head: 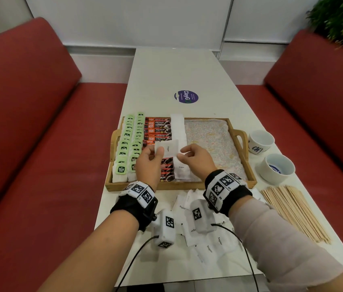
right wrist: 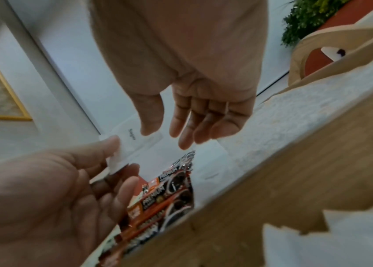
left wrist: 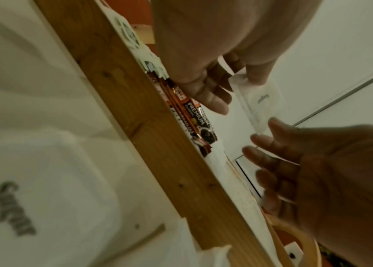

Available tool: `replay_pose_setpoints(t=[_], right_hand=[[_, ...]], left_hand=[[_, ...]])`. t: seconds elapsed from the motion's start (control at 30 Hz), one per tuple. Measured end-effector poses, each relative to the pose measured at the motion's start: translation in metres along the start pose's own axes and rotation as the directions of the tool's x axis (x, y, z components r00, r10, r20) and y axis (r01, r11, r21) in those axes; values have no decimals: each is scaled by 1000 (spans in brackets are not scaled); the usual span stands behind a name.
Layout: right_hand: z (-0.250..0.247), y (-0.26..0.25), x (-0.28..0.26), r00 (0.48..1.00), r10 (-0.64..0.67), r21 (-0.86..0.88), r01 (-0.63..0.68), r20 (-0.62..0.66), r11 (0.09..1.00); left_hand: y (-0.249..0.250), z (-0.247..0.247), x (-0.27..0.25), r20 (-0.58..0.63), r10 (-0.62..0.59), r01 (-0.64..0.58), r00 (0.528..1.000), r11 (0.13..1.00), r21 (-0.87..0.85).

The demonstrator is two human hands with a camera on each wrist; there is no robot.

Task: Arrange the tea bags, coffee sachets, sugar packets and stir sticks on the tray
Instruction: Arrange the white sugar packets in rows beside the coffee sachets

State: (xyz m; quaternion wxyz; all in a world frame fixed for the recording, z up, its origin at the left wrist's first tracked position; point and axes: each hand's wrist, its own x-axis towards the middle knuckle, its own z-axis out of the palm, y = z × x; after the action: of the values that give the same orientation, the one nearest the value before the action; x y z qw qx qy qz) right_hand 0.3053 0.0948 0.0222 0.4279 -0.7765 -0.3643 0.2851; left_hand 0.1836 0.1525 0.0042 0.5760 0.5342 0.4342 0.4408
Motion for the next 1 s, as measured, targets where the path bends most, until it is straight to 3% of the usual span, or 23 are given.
replay_pose_setpoints(t=[0.07,0.33,0.57,0.8,1.0], right_hand=[[1,-4,-3,999,-8,70,5,33,998],[-8,-2,-5,992,86,364,-45,-96,930],[-10,21,8,989,89,50,-84,-119,995],[-6,29,15,992,125,-167,-125,-11,978],[0,29,15,989,148,-312,-141,-2,940]], left_hand=[[1,3,-3,27,26,-27,999,998,49],[-4,-1,-4,248,11,-98,969,935,342],[-2,-8,3,215,30,-131,976,870,475],[-3,-8,3,255,38,-189,966,776,601],[-5,-3,5,320,5,-234,947,694,681]])
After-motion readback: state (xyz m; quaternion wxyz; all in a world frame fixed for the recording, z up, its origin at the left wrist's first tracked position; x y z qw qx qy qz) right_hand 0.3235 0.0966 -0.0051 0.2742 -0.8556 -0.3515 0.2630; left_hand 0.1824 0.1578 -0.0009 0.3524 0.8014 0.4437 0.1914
